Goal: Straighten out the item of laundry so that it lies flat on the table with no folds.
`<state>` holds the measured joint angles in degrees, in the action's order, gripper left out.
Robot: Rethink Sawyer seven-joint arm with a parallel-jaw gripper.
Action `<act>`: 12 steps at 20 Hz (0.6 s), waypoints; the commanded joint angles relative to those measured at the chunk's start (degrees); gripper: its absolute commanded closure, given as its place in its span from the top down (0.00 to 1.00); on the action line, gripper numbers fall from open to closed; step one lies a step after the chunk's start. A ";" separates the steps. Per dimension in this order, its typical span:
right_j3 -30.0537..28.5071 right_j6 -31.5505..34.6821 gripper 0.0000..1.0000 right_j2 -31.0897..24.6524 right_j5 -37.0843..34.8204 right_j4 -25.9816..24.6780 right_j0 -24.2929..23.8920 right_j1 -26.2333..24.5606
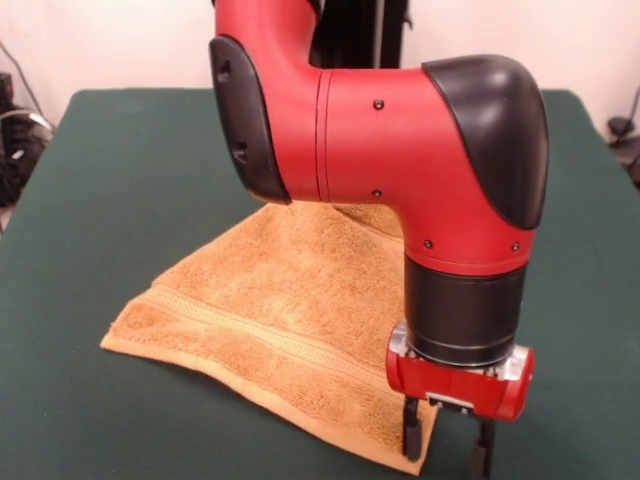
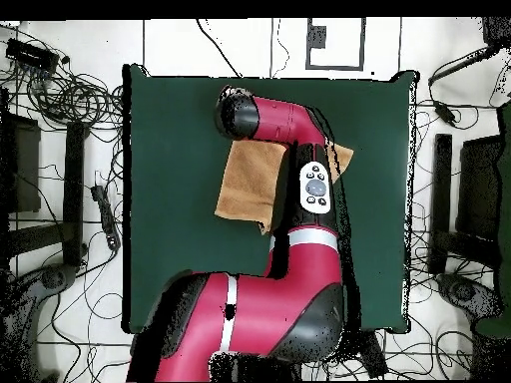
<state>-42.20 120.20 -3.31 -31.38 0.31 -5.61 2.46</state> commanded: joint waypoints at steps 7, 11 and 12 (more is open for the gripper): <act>-7.11 13.42 1.00 -4.66 4.43 5.08 5.02 -8.23; -7.20 12.41 1.00 -5.14 3.95 6.22 5.08 -7.67; -7.29 12.32 1.00 -5.34 3.81 6.61 5.10 -7.52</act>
<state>-42.15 120.20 -3.31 -28.13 3.90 -5.36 1.65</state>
